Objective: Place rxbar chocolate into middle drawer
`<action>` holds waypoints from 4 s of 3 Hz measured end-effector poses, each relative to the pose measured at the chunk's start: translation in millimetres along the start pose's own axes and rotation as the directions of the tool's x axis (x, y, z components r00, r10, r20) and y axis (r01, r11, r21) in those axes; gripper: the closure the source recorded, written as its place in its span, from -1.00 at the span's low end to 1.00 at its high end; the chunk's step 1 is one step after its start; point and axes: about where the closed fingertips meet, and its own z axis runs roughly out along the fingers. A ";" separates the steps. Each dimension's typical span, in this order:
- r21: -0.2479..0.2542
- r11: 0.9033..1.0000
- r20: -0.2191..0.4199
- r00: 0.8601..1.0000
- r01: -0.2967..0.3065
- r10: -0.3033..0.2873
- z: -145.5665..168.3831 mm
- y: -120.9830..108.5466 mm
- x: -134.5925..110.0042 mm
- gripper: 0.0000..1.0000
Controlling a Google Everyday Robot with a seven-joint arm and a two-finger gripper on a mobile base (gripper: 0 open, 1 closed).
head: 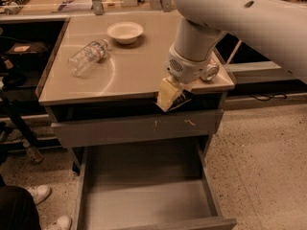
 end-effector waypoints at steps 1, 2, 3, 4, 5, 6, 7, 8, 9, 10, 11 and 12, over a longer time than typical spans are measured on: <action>-0.045 0.995 0.023 0.995 -0.094 0.095 17.3 18.2 30.7 1.00; -0.132 0.975 -0.002 0.984 -0.177 0.178 70.1 39.2 69.3 1.00; -0.225 0.949 -0.043 0.976 -0.219 0.215 119.6 61.6 91.6 1.00; -0.238 0.944 -0.051 0.974 -0.226 0.220 127.2 65.6 95.7 1.00; -0.238 0.944 -0.051 0.974 -0.226 0.221 127.3 65.7 95.7 1.00; -0.315 0.906 -0.074 0.959 -0.284 0.275 172.2 82.6 112.3 1.00; -0.406 0.838 -0.132 0.931 -0.364 0.341 250.6 104.0 128.7 1.00; -0.461 0.782 -0.195 0.907 -0.420 0.372 308.1 122.7 139.8 1.00; -0.469 0.771 -0.213 0.902 -0.431 0.374 318.3 125.8 143.8 1.00; -0.477 0.762 -0.166 0.896 -0.438 0.411 327.6 122.9 136.9 1.00; -0.489 0.754 -0.075 0.882 -0.439 0.466 340.7 102.7 112.7 1.00; -0.497 0.748 -0.022 0.868 -0.441 0.497 356.9 84.0 92.1 1.00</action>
Offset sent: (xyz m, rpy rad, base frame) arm -0.1127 -0.0110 -0.1567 0.1959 0.2282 -0.2341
